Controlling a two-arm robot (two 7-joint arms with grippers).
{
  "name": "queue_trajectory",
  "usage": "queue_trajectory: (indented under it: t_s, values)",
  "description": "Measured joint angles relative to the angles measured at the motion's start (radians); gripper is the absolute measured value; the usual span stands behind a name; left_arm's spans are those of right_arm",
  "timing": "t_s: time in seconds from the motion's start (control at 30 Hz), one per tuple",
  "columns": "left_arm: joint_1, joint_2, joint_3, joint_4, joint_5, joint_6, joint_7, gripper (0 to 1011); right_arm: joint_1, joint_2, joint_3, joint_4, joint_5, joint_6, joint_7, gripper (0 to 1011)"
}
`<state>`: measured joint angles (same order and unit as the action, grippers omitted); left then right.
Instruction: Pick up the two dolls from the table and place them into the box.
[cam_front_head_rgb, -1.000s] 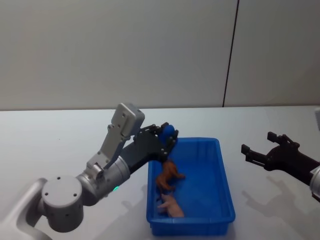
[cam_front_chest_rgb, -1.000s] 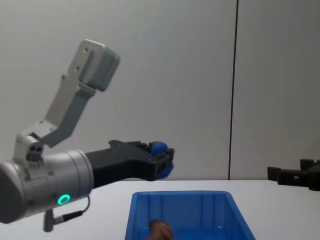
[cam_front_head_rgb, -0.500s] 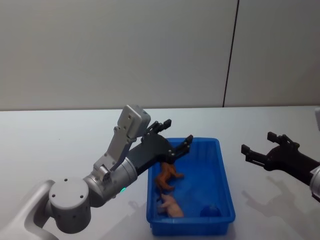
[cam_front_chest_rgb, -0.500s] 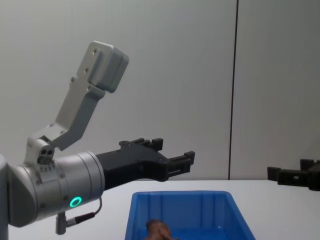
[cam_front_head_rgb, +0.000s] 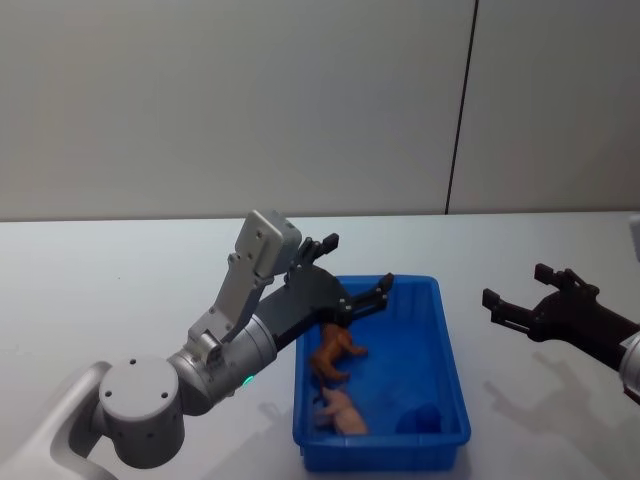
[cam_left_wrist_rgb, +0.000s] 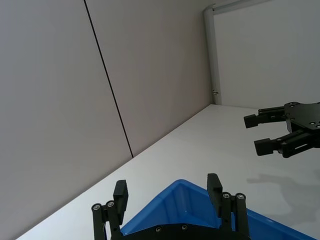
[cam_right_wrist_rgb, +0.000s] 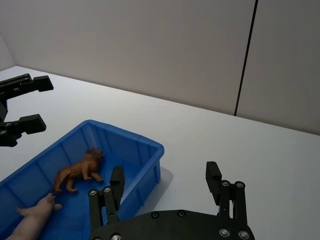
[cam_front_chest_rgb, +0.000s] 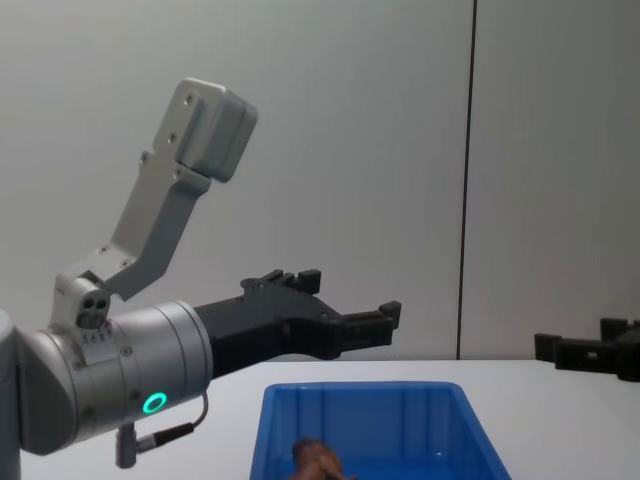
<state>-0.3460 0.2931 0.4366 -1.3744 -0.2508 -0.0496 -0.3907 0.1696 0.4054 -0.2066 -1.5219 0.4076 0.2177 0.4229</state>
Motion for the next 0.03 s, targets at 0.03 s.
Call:
queue_trajectory:
  t_s: [0.03]
  values:
    - [0.000, 0.000, 0.000, 0.000, 0.000, 0.000, 0.000, 1001, 0.000, 0.000, 0.000, 0.000, 0.000, 0.000, 0.000, 1001]
